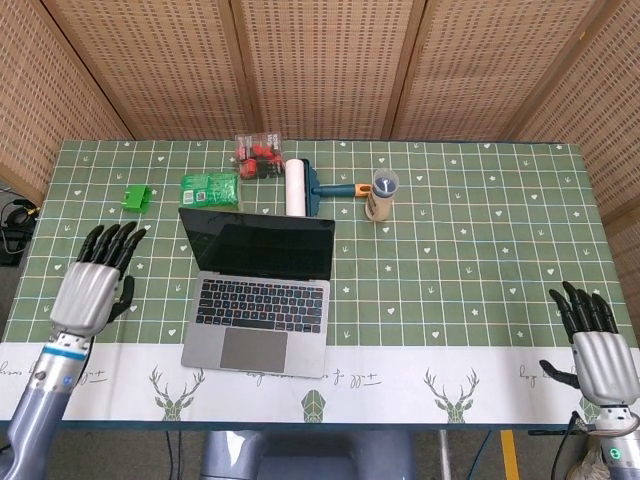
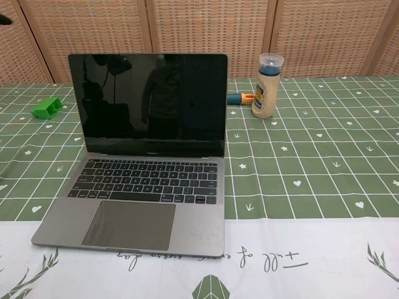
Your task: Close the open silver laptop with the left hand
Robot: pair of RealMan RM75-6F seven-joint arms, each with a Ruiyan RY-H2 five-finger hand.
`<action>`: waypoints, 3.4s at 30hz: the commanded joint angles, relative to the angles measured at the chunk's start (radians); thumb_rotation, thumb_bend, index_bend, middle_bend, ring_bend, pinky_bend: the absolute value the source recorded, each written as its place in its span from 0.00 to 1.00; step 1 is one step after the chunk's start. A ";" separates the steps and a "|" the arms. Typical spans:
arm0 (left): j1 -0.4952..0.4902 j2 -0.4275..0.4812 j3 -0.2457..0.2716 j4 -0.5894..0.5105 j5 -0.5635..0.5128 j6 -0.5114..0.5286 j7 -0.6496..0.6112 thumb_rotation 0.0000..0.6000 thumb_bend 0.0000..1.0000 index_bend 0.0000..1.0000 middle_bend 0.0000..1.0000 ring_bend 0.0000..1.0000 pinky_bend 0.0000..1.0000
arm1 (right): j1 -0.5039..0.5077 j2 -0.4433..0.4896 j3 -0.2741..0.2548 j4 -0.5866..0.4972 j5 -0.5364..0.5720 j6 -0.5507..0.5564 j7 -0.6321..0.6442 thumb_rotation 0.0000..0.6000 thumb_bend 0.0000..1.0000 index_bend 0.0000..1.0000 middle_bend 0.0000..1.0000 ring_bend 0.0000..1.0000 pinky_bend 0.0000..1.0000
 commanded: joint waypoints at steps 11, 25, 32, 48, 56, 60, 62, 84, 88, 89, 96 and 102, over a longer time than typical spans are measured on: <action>-0.376 -0.002 -0.172 -0.005 -0.447 -0.298 0.201 1.00 1.00 0.01 0.00 0.00 0.06 | 0.012 0.014 0.025 0.033 0.061 -0.044 0.072 1.00 0.02 0.00 0.00 0.00 0.00; -0.622 -0.025 -0.111 0.114 -0.768 -0.414 0.271 1.00 1.00 0.05 0.00 0.00 0.09 | 0.018 0.018 0.029 0.041 0.079 -0.061 0.086 1.00 0.02 0.00 0.00 0.00 0.00; -0.690 -0.040 -0.048 0.156 -0.847 -0.428 0.269 1.00 1.00 0.06 0.00 0.00 0.10 | 0.018 0.020 0.032 0.045 0.085 -0.064 0.093 1.00 0.02 0.00 0.00 0.00 0.00; -0.725 -0.048 -0.002 0.175 -0.812 -0.450 0.137 1.00 1.00 0.32 0.22 0.23 0.28 | 0.019 0.019 0.031 0.046 0.085 -0.064 0.093 1.00 0.02 0.00 0.00 0.00 0.00; -0.729 -0.028 0.009 0.153 -0.755 -0.446 0.084 1.00 1.00 0.38 0.29 0.28 0.31 | 0.020 0.020 0.031 0.048 0.086 -0.066 0.097 1.00 0.02 0.01 0.00 0.00 0.00; -0.732 -0.012 0.011 0.127 -0.736 -0.442 0.067 1.00 1.00 0.40 0.30 0.30 0.32 | 0.020 0.020 0.030 0.048 0.084 -0.065 0.097 1.00 0.02 0.01 0.00 0.00 0.00; -0.733 0.001 0.013 0.105 -0.729 -0.446 0.057 1.00 1.00 0.40 0.31 0.30 0.32 | 0.020 0.020 0.030 0.048 0.083 -0.065 0.097 1.00 0.02 0.01 0.00 0.00 0.00; -0.641 0.104 0.153 -0.152 -0.519 -0.410 -0.011 1.00 1.00 0.41 0.31 0.32 0.34 | 0.020 0.023 0.017 0.036 0.061 -0.061 0.090 1.00 0.02 0.01 0.00 0.00 0.00; -0.609 0.107 0.171 -0.166 -0.461 -0.410 -0.048 1.00 1.00 0.41 0.31 0.32 0.34 | 0.020 0.023 0.018 0.037 0.067 -0.067 0.088 1.00 0.02 0.01 0.00 0.00 0.00; -0.599 0.108 0.176 -0.171 -0.443 -0.412 -0.060 1.00 1.00 0.41 0.31 0.32 0.34 | 0.021 0.023 0.019 0.038 0.070 -0.068 0.088 1.00 0.02 0.01 0.00 0.00 0.00; -0.534 0.105 0.223 -0.181 -0.326 -0.421 -0.132 1.00 1.00 0.41 0.31 0.32 0.34 | 0.020 0.026 0.020 0.035 0.073 -0.069 0.092 1.00 0.02 0.01 0.00 0.00 0.00; -0.500 0.066 0.260 -0.146 -0.276 -0.447 -0.175 1.00 1.00 0.41 0.31 0.32 0.34 | 0.015 0.034 0.021 0.028 0.069 -0.056 0.098 1.00 0.02 0.01 0.00 0.00 0.00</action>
